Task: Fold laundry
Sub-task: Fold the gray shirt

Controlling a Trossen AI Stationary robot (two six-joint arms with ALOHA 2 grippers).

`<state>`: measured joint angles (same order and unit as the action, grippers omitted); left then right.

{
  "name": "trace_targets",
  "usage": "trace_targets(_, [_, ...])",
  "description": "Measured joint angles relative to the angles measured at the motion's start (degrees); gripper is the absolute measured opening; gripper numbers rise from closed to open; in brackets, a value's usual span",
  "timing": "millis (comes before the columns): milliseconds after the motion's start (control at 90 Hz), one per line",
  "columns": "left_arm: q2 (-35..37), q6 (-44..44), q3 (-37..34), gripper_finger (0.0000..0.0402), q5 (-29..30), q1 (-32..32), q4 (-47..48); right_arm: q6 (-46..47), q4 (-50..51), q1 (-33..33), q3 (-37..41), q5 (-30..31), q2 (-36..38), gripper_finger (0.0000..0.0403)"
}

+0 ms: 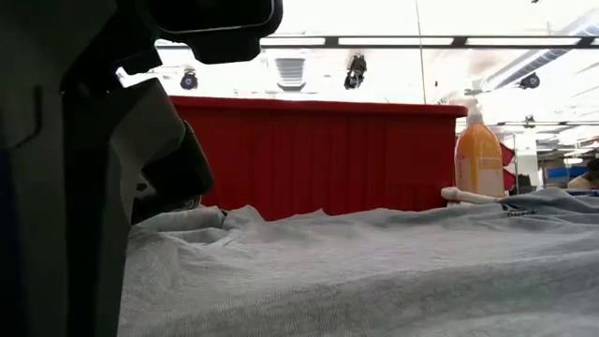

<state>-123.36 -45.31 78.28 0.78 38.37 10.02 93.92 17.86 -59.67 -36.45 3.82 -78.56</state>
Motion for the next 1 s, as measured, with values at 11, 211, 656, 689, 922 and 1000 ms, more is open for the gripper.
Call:
trace_targets(11, [0.0,0.0,0.0,0.0025,0.0,0.0,0.0,-0.2,-0.5,0.0,0.0,0.0,-0.3,0.0000])
trace_targets(211, [0.0,0.1,0.0,0.0025,0.0,0.0,0.0,-1.7,-4.2,-0.1,0.0,-3.0,-4.8,0.0000])
trace_targets(656, [0.0,0.0,0.0,0.0025,-0.2,0.0,0.1,3.2,13.9,-2.2,-0.1,-10.8,-1.7,0.0000])
trace_targets(689, [0.0,0.0,0.0,0.0025,-0.3,0.0,0.1,5.4,17.1,-2.7,0.0,-12.4,-0.7,0.0000])
trace_targets(922, [0.2,0.7,0.0,0.0025,-0.7,0.1,0.6,9.3,16.6,-4.7,-2.5,-5.4,2.6,0.0000])
trace_targets(1000, [0.3,0.8,0.0,0.0025,-0.8,0.1,0.7,5.0,6.9,-4.3,-3.1,2.4,2.6,0.0000])
